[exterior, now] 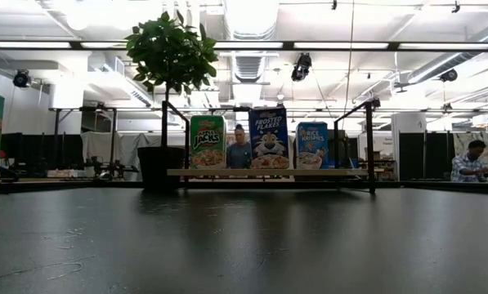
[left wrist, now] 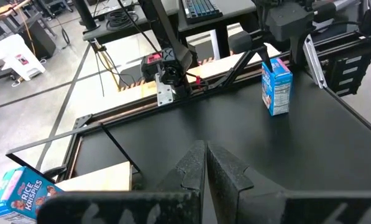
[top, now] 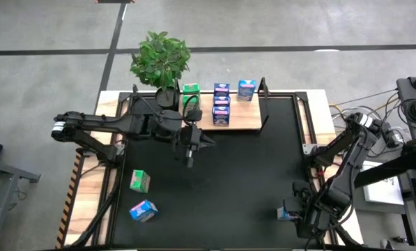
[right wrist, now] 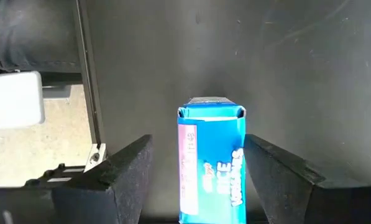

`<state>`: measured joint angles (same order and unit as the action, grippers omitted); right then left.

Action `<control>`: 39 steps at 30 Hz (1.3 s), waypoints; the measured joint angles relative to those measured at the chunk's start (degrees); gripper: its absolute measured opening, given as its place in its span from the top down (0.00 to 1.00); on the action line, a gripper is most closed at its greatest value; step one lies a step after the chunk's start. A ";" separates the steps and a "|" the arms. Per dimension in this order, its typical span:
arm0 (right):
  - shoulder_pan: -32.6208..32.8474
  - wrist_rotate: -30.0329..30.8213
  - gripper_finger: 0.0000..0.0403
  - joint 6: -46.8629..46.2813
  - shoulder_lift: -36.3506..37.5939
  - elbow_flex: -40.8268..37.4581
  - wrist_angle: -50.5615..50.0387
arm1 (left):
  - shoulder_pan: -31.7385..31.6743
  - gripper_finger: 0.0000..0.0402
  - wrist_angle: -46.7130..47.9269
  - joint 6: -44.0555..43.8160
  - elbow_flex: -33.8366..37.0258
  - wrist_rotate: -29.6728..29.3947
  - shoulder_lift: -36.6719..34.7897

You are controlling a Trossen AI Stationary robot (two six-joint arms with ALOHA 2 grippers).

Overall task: Stack cereal on shelf
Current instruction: Put the right light blue cereal box aligned with the light blue cereal box on the shelf

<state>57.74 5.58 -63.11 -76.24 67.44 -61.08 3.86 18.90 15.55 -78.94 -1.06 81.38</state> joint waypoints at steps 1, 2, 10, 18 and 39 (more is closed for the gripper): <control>0.00 0.01 0.41 0.04 -0.28 0.00 0.12 | 0.00 1.00 0.00 0.14 0.00 0.00 0.00; 0.00 0.01 0.41 0.15 -0.62 0.00 0.13 | 0.00 1.00 0.02 0.21 0.00 0.00 0.00; 0.00 0.45 0.42 3.20 -3.02 0.00 -0.09 | 0.00 1.00 0.58 0.22 0.00 0.00 0.00; -0.02 -0.03 0.44 -2.79 -1.99 -0.11 -0.37 | 0.00 1.00 0.66 0.20 0.00 0.00 0.00; -0.15 -1.41 0.46 -11.28 0.75 -0.22 -5.78 | 0.00 1.00 1.42 0.20 0.00 -0.01 0.00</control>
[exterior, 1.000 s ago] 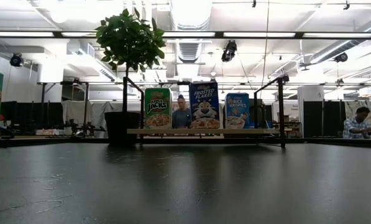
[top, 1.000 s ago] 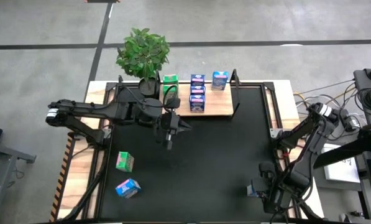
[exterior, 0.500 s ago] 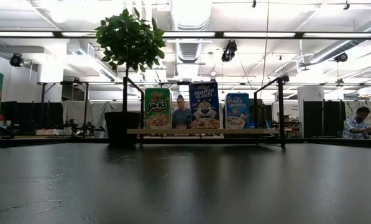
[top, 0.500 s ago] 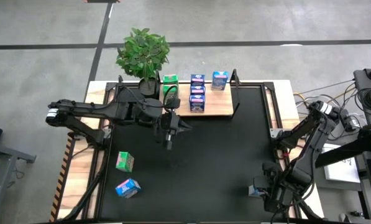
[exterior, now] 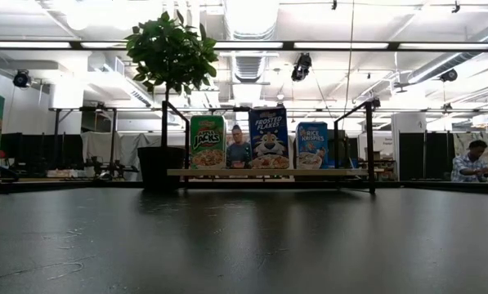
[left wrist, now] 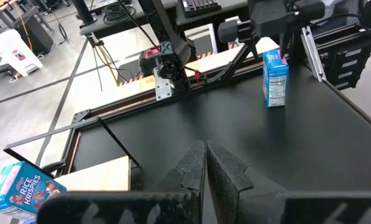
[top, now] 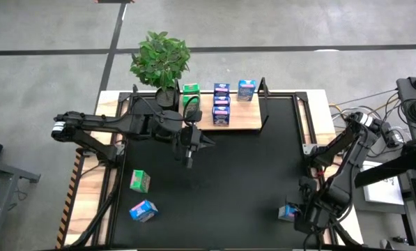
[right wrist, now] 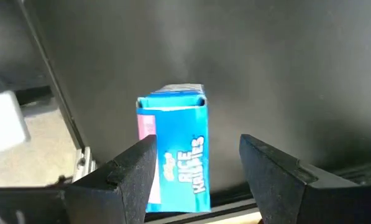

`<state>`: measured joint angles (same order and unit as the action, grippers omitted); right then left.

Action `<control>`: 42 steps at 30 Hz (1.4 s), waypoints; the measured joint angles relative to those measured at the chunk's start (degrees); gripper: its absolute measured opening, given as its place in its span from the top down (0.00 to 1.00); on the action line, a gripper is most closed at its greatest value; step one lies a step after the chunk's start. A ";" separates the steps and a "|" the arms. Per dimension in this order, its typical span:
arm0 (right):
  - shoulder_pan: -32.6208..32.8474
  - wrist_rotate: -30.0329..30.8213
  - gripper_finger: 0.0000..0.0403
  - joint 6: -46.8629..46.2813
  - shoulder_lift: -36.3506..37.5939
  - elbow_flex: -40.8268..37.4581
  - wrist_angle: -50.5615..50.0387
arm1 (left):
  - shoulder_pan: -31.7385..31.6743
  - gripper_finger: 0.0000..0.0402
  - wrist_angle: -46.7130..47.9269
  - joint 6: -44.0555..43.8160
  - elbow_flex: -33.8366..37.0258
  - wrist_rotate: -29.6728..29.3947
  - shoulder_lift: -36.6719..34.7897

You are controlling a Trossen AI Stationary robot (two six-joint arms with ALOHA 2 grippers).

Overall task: Stack cereal on shelf
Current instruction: Put the right light blue cereal box aligned with the light blue cereal box on the shelf

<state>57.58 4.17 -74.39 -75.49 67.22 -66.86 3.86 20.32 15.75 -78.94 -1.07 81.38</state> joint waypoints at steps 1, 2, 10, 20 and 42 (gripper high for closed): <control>-0.09 0.03 0.46 -0.91 -0.04 0.00 -0.18 | 0.00 1.00 0.00 0.02 0.00 0.01 0.00; -0.11 -0.10 0.46 -1.05 -0.05 0.00 0.04 | 0.00 1.00 0.01 0.06 0.00 0.00 0.00; -0.26 0.54 0.46 1.93 -0.21 0.01 1.88 | 0.00 1.00 0.26 3.29 0.00 -0.01 -0.83; -0.91 14.12 0.46 -8.05 -1.17 0.02 2.10 | 0.00 1.00 0.19 4.47 -0.02 0.03 -1.31; -5.31 -2.76 0.39 -4.32 -3.54 9.20 -4.72 | 0.07 1.00 0.69 1.08 -0.04 0.10 -1.31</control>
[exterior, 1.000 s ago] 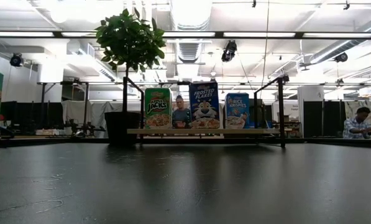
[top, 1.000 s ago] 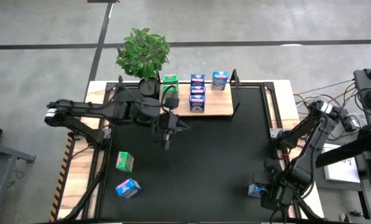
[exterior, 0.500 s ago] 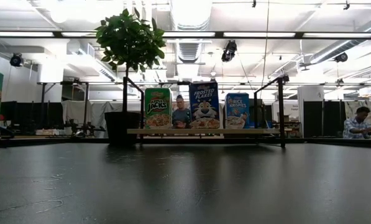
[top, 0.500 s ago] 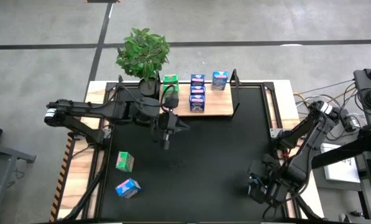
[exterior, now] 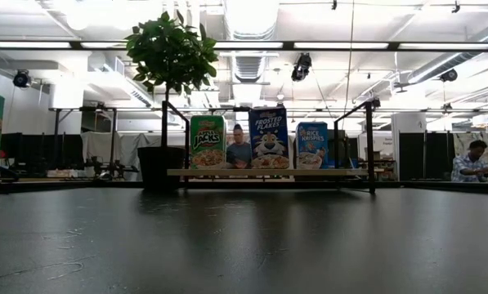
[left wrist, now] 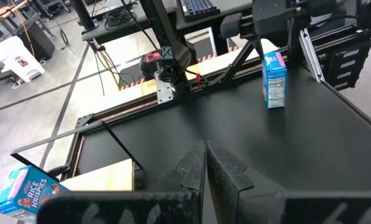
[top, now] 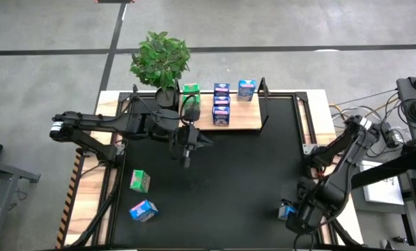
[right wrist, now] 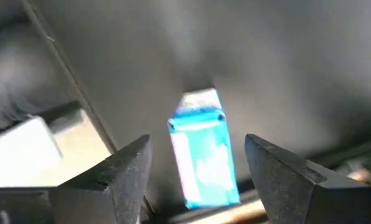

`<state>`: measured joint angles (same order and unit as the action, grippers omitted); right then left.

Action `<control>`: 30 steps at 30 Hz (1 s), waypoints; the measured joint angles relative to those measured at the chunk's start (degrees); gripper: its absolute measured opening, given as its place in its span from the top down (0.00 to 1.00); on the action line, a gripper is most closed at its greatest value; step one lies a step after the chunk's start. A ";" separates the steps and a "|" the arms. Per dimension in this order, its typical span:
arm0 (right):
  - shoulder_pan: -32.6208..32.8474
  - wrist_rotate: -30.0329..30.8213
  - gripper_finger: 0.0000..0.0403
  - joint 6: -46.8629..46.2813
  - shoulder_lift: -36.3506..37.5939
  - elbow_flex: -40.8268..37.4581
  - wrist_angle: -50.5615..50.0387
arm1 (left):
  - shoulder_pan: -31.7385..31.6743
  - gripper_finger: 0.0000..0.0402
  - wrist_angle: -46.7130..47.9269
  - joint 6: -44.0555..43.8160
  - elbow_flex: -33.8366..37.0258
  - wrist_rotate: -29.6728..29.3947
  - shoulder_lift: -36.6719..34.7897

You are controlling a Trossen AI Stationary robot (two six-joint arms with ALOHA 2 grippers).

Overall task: Stack cereal on shelf
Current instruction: Put the right light blue cereal box aligned with the light blue cereal box on the shelf

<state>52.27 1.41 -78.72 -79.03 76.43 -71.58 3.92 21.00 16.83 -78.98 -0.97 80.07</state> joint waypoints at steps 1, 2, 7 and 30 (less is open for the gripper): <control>0.12 -0.69 0.39 -0.04 -0.47 0.42 -1.16 | 0.00 1.00 -0.01 0.00 0.00 -0.01 0.00; 0.31 -1.51 0.40 -0.15 -0.98 0.69 -2.18 | 0.00 1.00 0.01 -0.01 0.00 -0.02 0.00; 2.27 -3.40 0.42 0.83 -2.90 0.74 -2.90 | 0.00 1.00 -0.03 -0.23 0.00 -0.02 0.00; 2.47 -1.20 0.42 7.72 -4.36 -1.03 0.66 | 0.00 1.00 -0.86 -0.62 -0.02 -0.07 0.00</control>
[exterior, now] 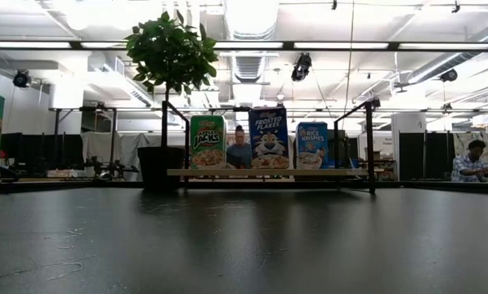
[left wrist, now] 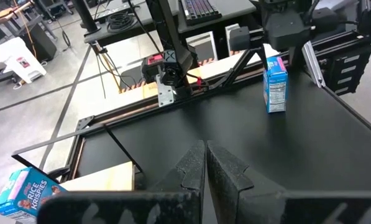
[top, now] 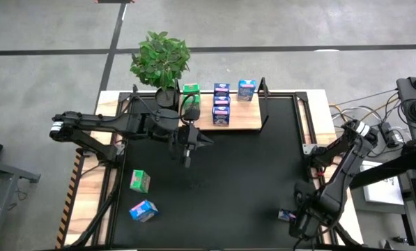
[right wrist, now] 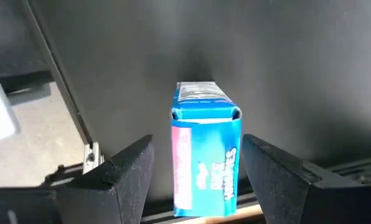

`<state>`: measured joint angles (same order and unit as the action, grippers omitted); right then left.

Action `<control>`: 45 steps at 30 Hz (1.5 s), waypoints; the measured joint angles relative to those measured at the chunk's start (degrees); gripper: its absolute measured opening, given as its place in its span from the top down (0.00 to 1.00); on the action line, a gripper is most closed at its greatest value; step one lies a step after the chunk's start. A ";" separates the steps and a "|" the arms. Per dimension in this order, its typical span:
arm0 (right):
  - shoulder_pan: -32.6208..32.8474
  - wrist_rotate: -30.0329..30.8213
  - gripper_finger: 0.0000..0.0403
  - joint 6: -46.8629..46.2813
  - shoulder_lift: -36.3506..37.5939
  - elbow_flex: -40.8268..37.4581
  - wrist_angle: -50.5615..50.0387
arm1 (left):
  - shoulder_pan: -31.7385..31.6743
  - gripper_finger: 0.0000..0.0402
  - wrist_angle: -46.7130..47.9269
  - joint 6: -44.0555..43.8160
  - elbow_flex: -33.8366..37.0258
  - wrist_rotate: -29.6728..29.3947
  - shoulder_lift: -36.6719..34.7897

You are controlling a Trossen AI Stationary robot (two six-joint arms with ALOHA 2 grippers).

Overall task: Stack cereal on shelf
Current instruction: Put the right light blue cereal box aligned with the light blue cereal box on the shelf

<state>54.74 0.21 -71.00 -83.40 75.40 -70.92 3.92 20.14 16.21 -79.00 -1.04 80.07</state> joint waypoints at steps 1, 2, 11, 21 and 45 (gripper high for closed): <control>-0.01 0.17 0.42 0.92 0.00 0.00 0.07 | 0.00 1.00 0.00 0.09 0.00 0.00 0.00; -0.10 0.92 0.42 1.62 -0.13 -0.02 -0.04 | 0.00 1.00 0.00 0.13 0.00 0.00 0.00; -0.35 2.87 0.46 0.15 -0.83 -0.04 -0.03 | 0.00 1.00 0.03 0.19 0.00 -0.01 0.00; 0.12 2.30 0.65 -0.57 -0.61 3.91 -1.03 | 0.00 1.00 -0.01 0.39 0.00 -0.02 0.00; 2.27 15.56 0.97 1.61 -5.97 2.63 -1.04 | 0.00 1.00 -0.09 0.42 0.00 -0.04 0.00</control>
<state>57.02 15.77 -69.39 -89.36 78.03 -71.95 3.92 20.05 16.62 -79.00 -1.08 80.07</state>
